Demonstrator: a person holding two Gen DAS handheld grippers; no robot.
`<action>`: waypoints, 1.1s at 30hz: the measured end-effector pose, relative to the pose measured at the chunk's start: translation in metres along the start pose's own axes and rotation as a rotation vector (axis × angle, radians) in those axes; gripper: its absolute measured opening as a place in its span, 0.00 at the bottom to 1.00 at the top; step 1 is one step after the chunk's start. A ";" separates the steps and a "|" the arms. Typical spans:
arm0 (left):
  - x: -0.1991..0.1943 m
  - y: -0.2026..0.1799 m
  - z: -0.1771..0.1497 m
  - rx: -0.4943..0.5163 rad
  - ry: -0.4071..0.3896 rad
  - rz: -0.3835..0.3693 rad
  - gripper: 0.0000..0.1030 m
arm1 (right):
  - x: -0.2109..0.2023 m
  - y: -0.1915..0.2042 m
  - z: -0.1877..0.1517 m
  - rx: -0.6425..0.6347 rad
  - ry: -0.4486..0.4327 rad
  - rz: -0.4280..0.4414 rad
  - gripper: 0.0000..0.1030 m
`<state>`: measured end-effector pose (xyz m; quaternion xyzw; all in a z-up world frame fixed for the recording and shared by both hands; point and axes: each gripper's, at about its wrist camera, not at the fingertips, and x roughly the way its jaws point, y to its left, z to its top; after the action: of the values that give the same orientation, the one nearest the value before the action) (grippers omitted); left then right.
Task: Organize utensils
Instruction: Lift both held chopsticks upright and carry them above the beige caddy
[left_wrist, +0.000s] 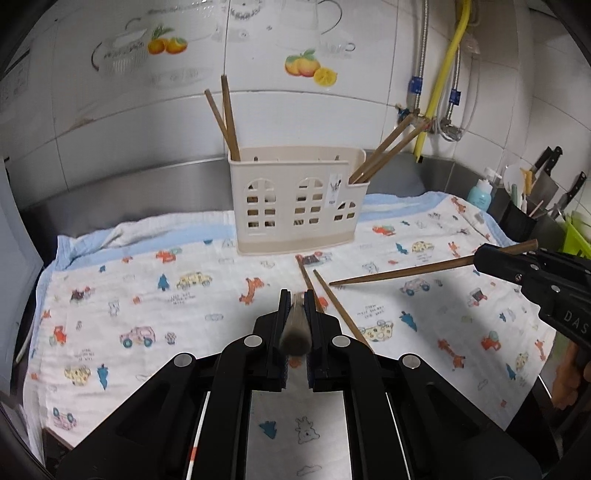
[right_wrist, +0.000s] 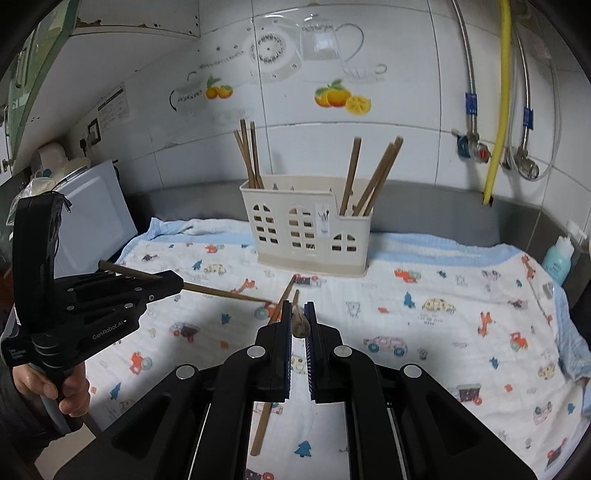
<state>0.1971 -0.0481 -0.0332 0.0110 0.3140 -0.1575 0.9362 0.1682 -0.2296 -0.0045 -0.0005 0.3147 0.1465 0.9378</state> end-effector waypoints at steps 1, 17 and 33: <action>-0.001 0.000 0.001 0.002 -0.004 -0.003 0.06 | -0.001 0.001 0.001 -0.001 -0.001 0.007 0.06; -0.010 0.005 0.025 0.039 -0.023 -0.009 0.05 | -0.019 -0.003 0.045 -0.035 -0.022 0.053 0.06; -0.024 0.005 0.086 0.092 -0.108 0.004 0.05 | -0.041 -0.020 0.133 -0.169 -0.035 -0.034 0.06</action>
<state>0.2311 -0.0472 0.0494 0.0462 0.2552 -0.1702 0.9507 0.2213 -0.2480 0.1245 -0.0823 0.2848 0.1566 0.9421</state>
